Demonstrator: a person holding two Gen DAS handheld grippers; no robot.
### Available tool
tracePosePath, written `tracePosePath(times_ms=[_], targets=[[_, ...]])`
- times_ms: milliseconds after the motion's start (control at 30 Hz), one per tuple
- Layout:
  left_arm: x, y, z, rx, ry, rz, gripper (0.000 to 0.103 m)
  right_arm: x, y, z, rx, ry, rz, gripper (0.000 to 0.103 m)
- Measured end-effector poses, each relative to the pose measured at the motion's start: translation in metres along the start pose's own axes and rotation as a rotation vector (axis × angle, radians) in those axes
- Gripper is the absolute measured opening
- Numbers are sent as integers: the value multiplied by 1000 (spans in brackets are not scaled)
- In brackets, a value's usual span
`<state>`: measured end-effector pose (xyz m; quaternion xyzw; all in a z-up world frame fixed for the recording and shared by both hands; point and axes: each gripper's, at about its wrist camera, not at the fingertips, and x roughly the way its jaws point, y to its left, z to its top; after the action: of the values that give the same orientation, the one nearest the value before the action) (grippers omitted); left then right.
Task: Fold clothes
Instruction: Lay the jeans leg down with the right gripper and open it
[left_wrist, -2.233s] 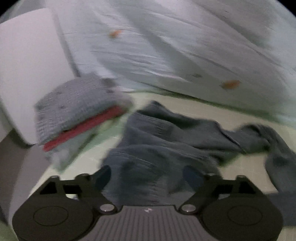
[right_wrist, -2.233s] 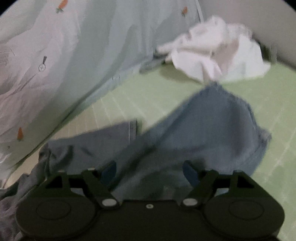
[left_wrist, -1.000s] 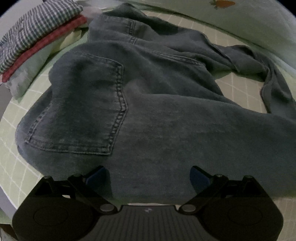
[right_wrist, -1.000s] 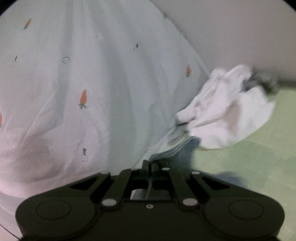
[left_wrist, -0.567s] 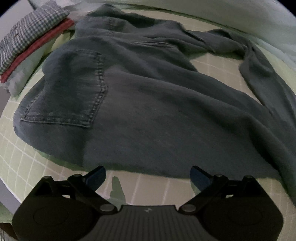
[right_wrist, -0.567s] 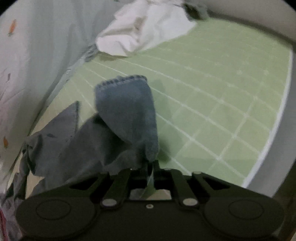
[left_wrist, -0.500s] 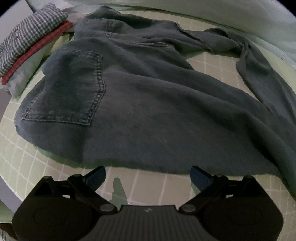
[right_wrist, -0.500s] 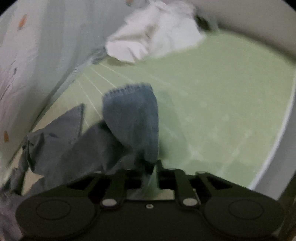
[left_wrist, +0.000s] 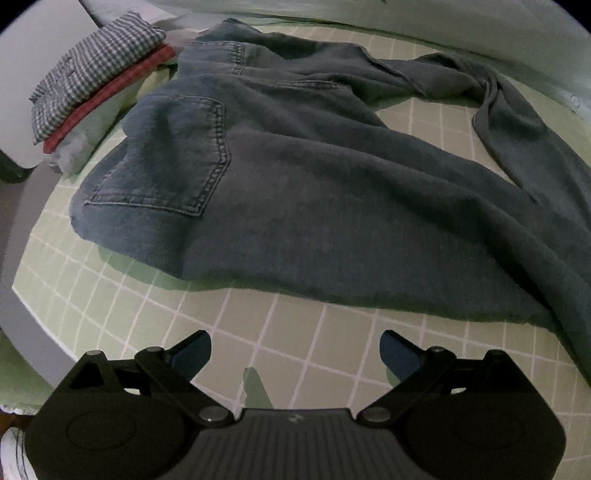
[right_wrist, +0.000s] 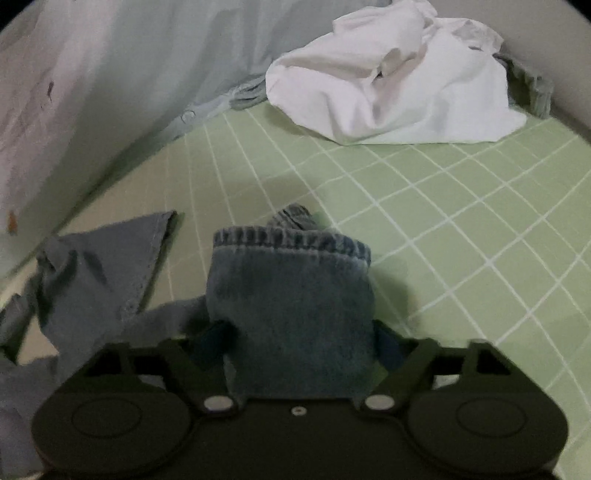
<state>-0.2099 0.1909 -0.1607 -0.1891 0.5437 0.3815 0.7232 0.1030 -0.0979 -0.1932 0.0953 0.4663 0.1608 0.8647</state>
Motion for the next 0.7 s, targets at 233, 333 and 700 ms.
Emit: tracePosePath(times_ms=[233,333,700], targets=[[-9,-35,4,28,-15,-17,97,-62,-20,11,59,-211,94,10],[-15,-55,-1,64,-25,-40,97,-96,-49,13,127,-304,52,11],[-27,-70,-32,103,-6,-38,97,-53,-115,-21,267,-71,-61,32]])
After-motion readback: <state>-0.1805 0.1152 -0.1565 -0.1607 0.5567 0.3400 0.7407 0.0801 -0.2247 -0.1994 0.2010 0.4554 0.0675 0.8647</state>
